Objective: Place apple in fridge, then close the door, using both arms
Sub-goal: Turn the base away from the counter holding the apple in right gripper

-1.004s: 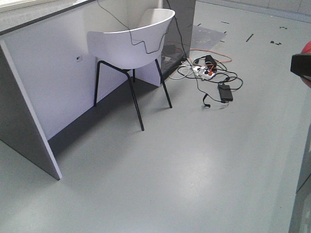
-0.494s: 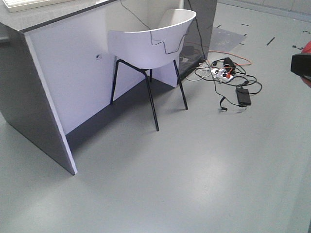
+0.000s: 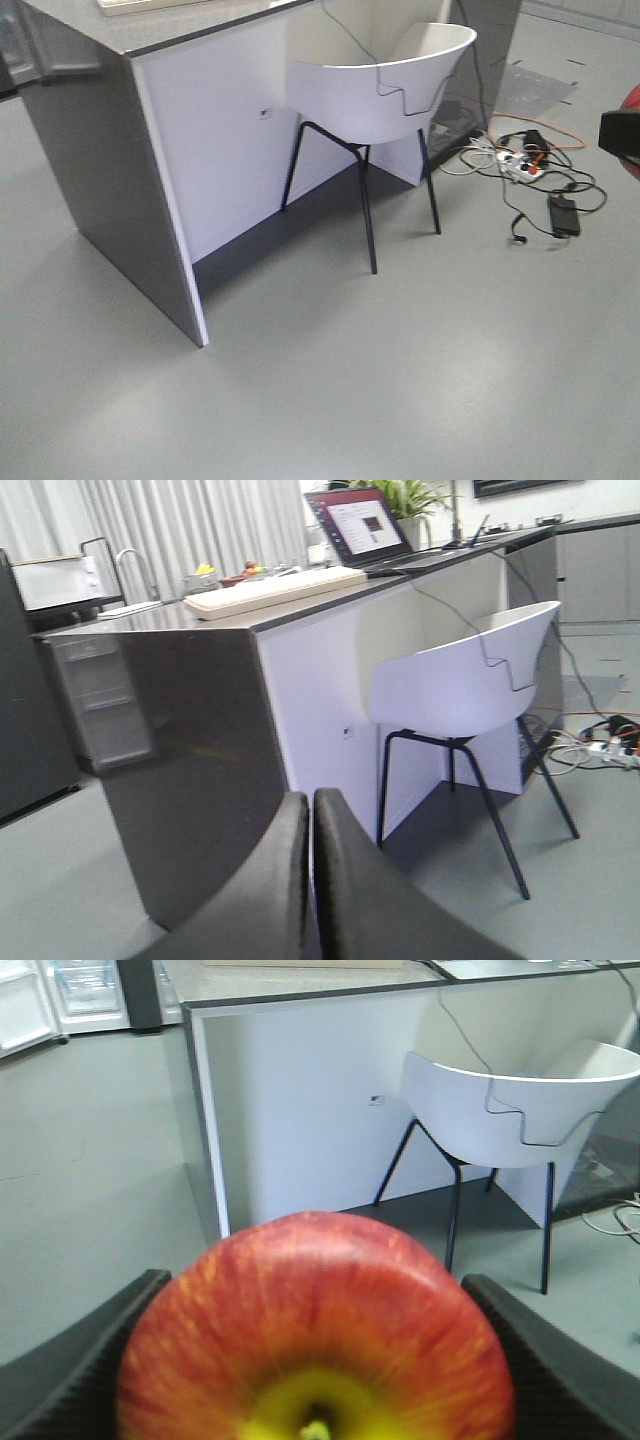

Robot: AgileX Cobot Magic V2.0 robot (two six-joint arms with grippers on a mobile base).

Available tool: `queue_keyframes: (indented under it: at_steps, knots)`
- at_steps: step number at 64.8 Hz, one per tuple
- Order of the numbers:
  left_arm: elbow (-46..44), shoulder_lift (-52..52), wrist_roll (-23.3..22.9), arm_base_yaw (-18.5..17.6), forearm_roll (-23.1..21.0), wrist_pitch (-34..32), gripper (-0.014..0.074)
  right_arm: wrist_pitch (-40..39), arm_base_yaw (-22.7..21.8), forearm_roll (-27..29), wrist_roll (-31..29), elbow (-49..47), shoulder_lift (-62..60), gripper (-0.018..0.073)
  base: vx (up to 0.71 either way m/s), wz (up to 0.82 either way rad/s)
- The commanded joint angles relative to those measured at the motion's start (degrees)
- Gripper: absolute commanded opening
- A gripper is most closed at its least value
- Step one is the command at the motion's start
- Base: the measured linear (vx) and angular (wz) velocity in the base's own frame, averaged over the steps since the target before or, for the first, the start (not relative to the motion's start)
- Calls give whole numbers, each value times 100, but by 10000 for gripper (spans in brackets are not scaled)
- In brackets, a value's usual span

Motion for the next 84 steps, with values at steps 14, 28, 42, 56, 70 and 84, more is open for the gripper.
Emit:
queue_keyframes:
  at_steps: [14, 28, 42, 56, 70, 84]
  knots:
    - [-107, -79, -30, -32, -52, -417, -6, -388, -25, 249, -27, -154, -45, 60, 2, 30]
    - [-107, -79, -30, -32, -52, -417, -6, -388, -25, 249, -27, -154, -45, 60, 2, 31]
    - [-107, -79, -30, -32, -52, -417, -6, -388, -25, 249, -27, -154, -45, 60, 2, 36]
    - [-107, -79, -30, -32, -52, -417, -6, -388, -25, 249, -27, -154, -45, 60, 2, 37]
    - [-107, -79, -30, -32, -52, -417, -6, -388, -25, 249, -27, -154, -45, 60, 2, 41]
    - [-107, -79, -30, -32, -52, -417, -6, -388, -25, 249, -27, -154, -45, 60, 3, 47]
